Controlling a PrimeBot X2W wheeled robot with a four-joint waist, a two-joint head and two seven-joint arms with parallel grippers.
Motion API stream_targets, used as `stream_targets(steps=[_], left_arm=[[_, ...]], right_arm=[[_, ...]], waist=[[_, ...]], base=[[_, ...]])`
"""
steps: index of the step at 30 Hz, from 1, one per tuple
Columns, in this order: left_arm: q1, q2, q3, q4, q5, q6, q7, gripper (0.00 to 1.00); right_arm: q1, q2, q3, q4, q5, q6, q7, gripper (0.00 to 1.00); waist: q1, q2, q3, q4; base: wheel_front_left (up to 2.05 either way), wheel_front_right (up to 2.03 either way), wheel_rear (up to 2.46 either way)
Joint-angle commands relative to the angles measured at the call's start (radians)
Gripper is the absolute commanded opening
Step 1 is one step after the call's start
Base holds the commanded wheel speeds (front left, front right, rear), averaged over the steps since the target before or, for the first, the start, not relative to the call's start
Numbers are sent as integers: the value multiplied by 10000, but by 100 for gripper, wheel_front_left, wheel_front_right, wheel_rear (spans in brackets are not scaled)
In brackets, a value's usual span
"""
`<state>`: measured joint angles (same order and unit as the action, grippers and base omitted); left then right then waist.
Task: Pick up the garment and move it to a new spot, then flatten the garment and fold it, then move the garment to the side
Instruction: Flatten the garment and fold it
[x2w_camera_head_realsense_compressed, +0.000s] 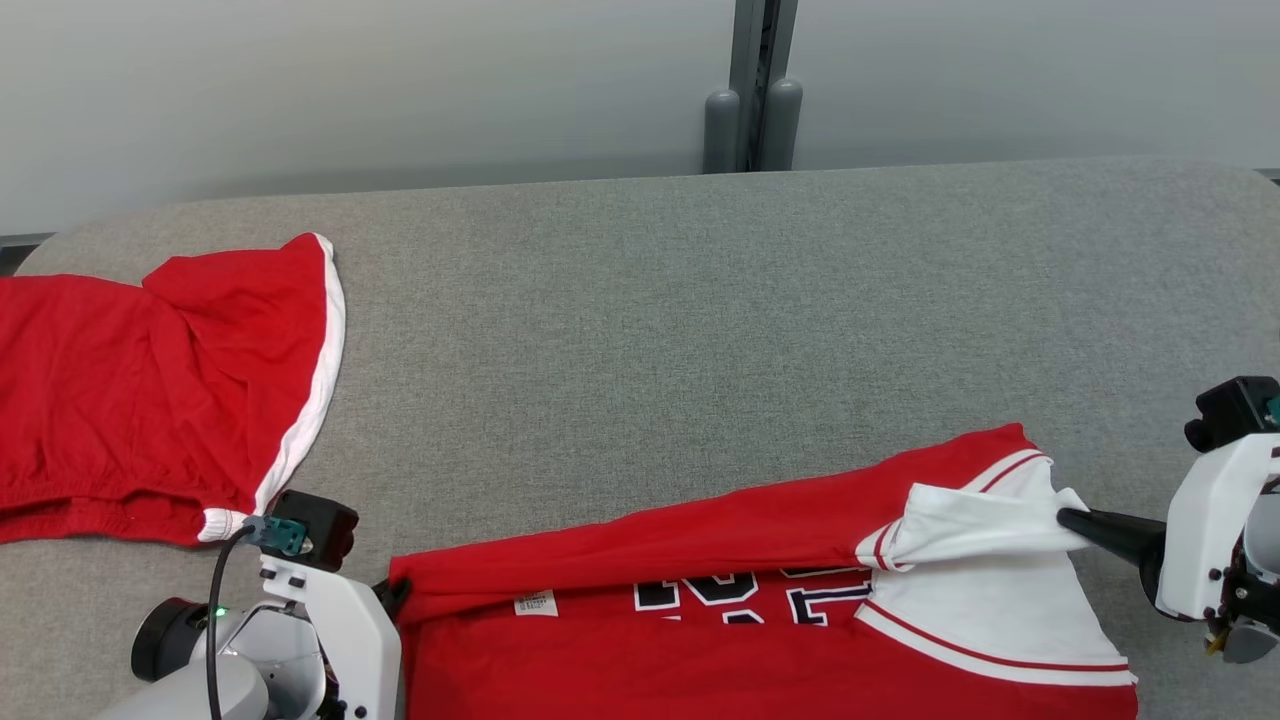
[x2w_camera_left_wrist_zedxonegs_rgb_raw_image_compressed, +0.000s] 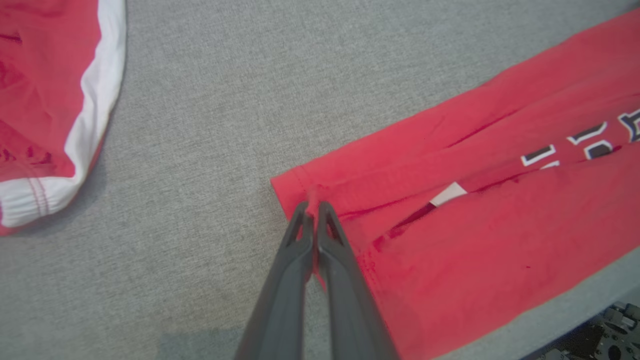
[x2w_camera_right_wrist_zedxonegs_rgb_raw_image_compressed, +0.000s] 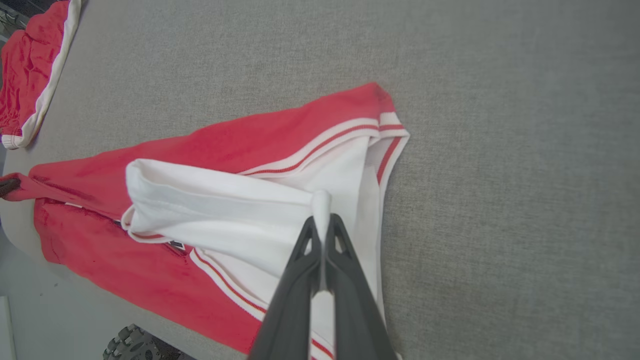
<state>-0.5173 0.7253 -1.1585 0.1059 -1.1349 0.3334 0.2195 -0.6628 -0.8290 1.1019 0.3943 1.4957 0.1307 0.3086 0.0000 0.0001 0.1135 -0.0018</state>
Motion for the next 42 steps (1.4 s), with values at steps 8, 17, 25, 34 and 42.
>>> stream_targets(steps=[8,17,25,34,42], left_arm=[[363,66,-84,-223,-186,112,104,0],[490,-17,-234,-70,-334,12,321,100],[650,42,-352,-103,-461,-28,534,100],[1065,413,-200,-595,-697,346,394,100],[1490,779,207,-1412,-805,1022,-236,100]], right_arm=[[391,73,91,195,4,3,97,0],[625,257,68,299,301,3,200,100],[909,100,33,101,467,3,226,100],[1558,-301,-41,-224,462,3,-323,100],[2063,-695,-339,-661,456,3,-1212,100]], waist=[[0,-1,-30,-28],[0,-1,-122,-6],[0,-1,-320,-29],[0,-1,-790,-143],[0,-1,-1039,-204]], base=[[0,0,0],[0,0,0],[0,0,0],[0,0,0],[0,0,0]])
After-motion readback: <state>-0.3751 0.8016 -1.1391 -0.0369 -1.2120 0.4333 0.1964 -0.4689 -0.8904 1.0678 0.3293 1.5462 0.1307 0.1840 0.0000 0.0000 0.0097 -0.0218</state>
